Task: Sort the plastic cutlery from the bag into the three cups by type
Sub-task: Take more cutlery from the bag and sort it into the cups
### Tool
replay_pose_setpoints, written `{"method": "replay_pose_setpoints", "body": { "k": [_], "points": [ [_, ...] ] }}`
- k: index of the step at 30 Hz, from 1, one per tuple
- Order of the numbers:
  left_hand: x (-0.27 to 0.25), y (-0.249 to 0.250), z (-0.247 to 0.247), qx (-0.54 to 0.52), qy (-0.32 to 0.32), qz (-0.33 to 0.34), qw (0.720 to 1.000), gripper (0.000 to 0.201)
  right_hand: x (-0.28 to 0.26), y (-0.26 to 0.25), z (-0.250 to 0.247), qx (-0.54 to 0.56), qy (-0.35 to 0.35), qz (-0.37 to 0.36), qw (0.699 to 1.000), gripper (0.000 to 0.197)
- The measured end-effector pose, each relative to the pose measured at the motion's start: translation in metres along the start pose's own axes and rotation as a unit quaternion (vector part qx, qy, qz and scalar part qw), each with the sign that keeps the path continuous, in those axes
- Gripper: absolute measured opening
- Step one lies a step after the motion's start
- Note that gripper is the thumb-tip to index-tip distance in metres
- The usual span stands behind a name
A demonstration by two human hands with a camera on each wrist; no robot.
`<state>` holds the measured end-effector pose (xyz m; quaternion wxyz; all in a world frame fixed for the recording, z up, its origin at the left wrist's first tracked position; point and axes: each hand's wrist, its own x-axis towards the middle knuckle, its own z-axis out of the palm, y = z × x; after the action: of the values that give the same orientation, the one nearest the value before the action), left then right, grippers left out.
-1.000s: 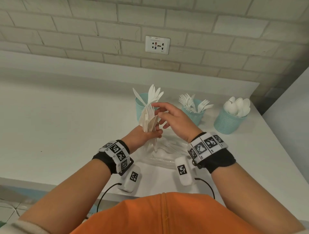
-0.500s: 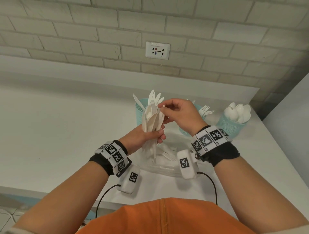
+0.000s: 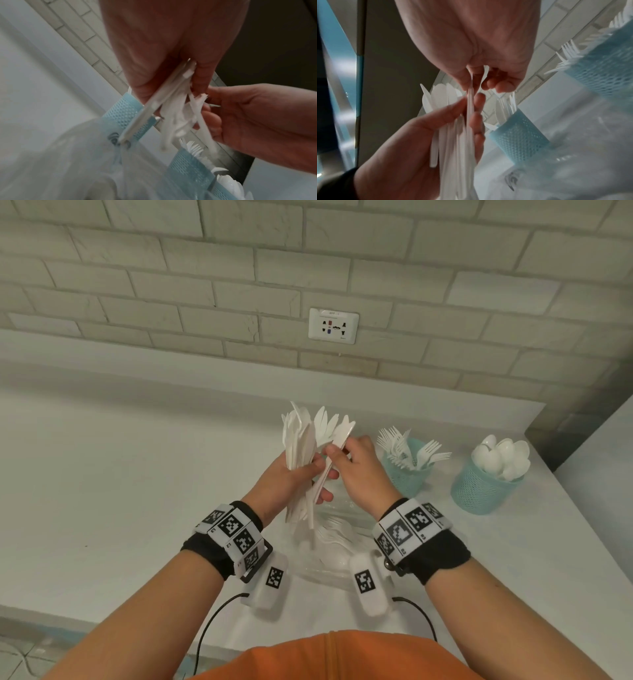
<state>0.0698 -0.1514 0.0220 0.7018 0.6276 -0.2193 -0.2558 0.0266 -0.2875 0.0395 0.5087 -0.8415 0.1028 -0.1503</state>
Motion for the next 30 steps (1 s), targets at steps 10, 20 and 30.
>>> {"method": "replay_pose_setpoints", "body": {
  "k": [10,20,30],
  "points": [
    [0.010,0.006,-0.031,0.027,0.104,0.018,0.994,0.012,0.076,-0.045,-0.019,0.046,0.109,-0.018,0.993,0.024],
    [0.021,0.007,-0.033,0.008,0.117,-0.004,0.993,0.006,0.087,-0.026,0.015,0.001,0.025,0.010,1.000,0.025],
    [0.034,0.016,-0.021,0.084,0.133,0.021,0.987,0.022,0.041,-0.046,0.019,0.084,-0.041,-0.044,0.995,0.026]
  ]
}}
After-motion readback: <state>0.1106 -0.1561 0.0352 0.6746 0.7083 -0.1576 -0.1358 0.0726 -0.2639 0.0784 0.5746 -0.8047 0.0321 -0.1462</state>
